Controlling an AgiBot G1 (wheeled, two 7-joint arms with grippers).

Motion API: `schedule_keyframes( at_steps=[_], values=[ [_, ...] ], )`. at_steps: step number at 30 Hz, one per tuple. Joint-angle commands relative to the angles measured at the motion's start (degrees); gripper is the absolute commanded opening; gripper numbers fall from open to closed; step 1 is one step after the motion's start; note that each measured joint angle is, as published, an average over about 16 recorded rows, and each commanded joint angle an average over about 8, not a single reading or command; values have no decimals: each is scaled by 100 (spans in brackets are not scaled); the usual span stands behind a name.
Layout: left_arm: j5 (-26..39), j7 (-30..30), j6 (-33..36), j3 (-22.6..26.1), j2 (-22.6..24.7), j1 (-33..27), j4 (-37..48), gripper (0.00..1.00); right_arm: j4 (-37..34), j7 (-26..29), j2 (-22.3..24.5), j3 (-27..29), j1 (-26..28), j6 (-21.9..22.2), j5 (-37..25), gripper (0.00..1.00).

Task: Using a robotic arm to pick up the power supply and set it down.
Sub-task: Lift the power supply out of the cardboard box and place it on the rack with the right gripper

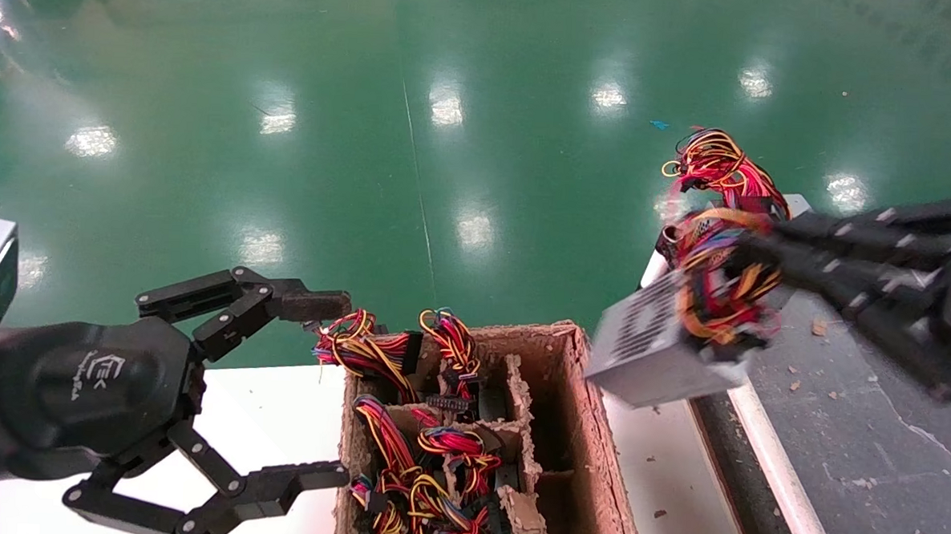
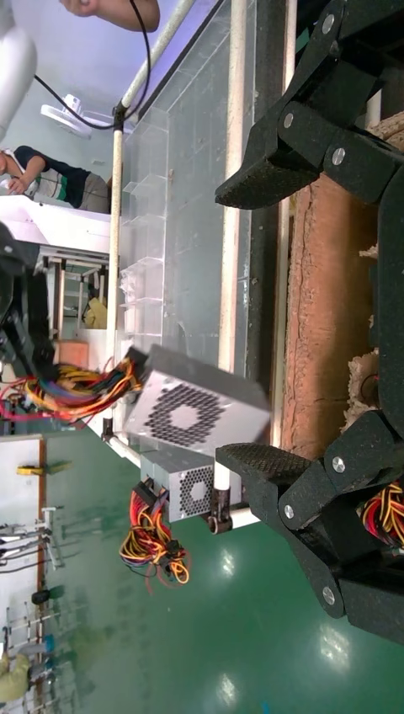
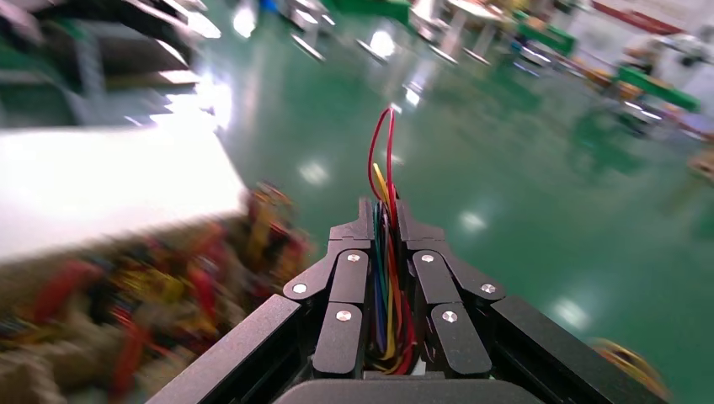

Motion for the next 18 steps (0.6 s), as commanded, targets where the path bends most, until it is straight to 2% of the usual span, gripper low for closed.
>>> schedule_keyframes(
  at_steps=[1,11,18],
  values=[
    [0,0,0,0,0,0,0,100,-19,-52,143,75,28,147,-100,0],
    [0,0,0,1,0,0,0,100,-682,-389,637,296,-363,664,-343,0],
    [-1,0,0,1,0,0,0,100,-1164,-719,559,286,-539,1021,-579,0]
  ],
)
